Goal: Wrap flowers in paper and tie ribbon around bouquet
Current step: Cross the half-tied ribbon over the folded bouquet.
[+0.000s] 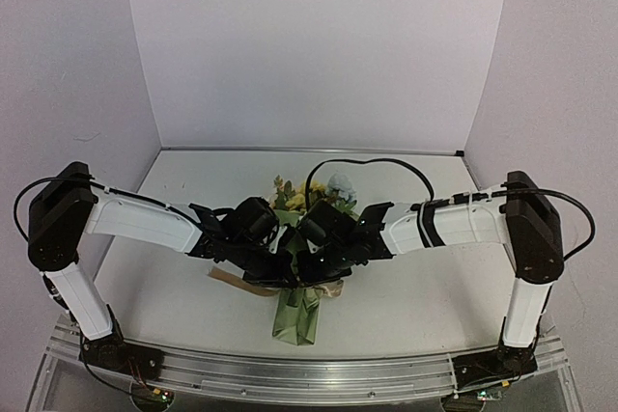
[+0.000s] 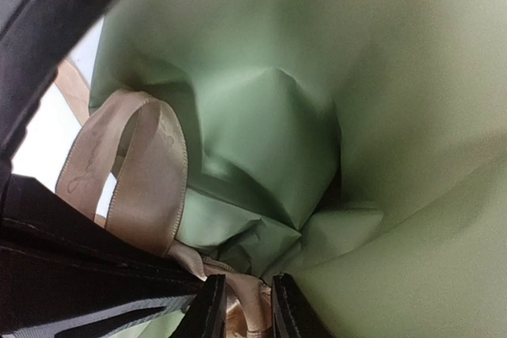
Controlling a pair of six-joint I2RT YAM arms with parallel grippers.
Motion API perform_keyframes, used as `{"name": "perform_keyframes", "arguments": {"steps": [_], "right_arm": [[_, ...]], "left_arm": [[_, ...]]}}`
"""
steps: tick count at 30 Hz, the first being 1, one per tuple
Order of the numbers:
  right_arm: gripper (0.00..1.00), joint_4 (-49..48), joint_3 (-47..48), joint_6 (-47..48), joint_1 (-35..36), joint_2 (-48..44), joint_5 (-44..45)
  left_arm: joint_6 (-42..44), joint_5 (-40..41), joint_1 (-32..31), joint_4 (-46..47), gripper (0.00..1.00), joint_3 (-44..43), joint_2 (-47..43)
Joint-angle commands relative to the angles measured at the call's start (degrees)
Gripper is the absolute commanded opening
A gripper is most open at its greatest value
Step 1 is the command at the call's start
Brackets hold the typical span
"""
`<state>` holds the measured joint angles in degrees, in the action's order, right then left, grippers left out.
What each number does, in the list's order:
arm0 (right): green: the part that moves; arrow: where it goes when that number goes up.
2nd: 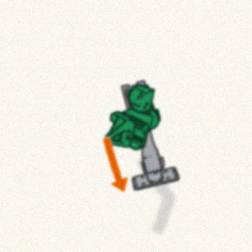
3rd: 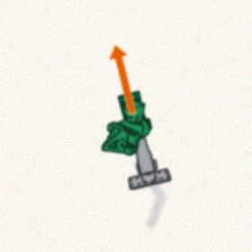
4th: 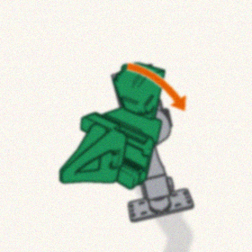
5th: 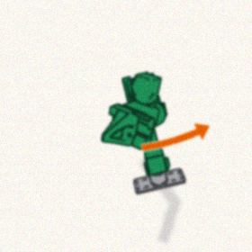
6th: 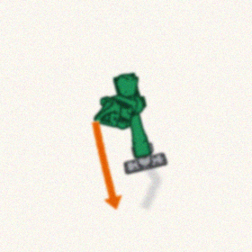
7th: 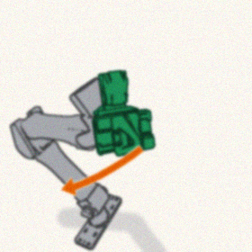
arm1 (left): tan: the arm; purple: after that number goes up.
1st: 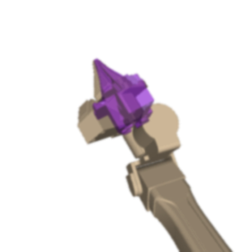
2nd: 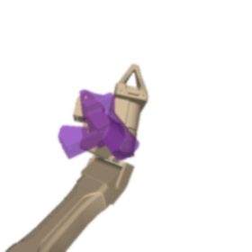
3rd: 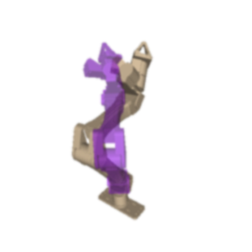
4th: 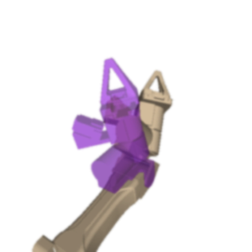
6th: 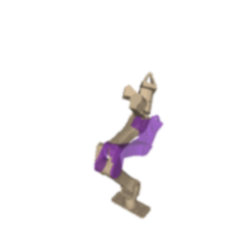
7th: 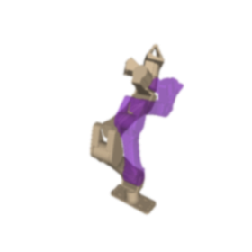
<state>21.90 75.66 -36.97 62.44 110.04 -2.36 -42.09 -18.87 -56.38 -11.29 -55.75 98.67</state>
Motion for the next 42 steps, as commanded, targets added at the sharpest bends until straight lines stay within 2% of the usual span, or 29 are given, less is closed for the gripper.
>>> {"name": "perform_keyframes", "arguments": {"steps": [1, 10, 19, 33, 42], "right_arm": [[0.19, -1.3, -0.2, -1.2, -0.4, -1.9, 0.0], [0.13, -2.7, -0.7, -1.9, -1.1, -2.1, -1.6], [0.17, -3.1, -0.8, -2.2, -1.2, -2.1, -1.7], [0.0, -3.9, -1.4, -3.2, -1.8, -2.9, -1.1], [0.0, -7.3, -2.6, -4.5, -1.9, -4.3, 0.0]], "left_arm": [[-0.5, 0.0, -0.3, 1.4, 0.0, 0.5, -1.7], [-0.5, -0.2, -0.3, 1.5, 0.0, 0.5, -1.6], [-0.6, -0.4, -0.3, 1.4, 0.0, 0.5, -1.5], [-0.6, -0.7, -0.3, 1.7, 0.0, 0.4, -1.2], [-0.2, -0.8, -0.3, 1.5, 0.01, 0.0, -1.5]]}}
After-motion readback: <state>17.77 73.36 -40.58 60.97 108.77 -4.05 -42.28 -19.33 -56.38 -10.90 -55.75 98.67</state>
